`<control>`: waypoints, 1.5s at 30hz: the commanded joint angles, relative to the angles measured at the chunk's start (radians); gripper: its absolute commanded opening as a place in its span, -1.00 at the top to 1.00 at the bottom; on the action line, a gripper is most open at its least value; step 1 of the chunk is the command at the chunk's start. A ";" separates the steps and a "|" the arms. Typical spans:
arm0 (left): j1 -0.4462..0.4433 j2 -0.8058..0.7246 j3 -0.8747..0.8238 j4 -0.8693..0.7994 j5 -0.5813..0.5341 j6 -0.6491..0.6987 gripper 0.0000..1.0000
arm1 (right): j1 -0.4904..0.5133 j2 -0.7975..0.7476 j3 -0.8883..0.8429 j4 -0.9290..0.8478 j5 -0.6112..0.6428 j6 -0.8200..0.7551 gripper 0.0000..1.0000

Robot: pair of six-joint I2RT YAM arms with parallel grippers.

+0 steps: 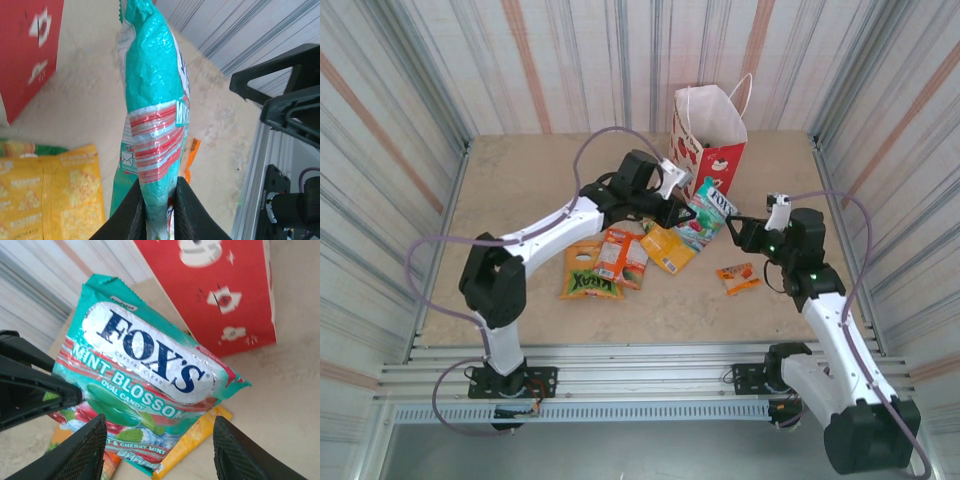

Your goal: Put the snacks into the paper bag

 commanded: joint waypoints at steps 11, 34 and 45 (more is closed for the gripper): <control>0.080 -0.238 -0.272 0.569 0.215 -0.078 1.00 | -0.096 -0.093 -0.073 0.263 -0.242 0.081 -0.60; 0.075 -0.113 -0.237 0.945 0.418 -0.333 1.00 | -0.043 0.031 -0.031 0.574 -0.602 0.060 -0.31; 0.075 -0.123 -0.248 0.868 0.343 -0.277 1.00 | -0.037 0.024 -0.014 0.504 -0.531 0.033 0.22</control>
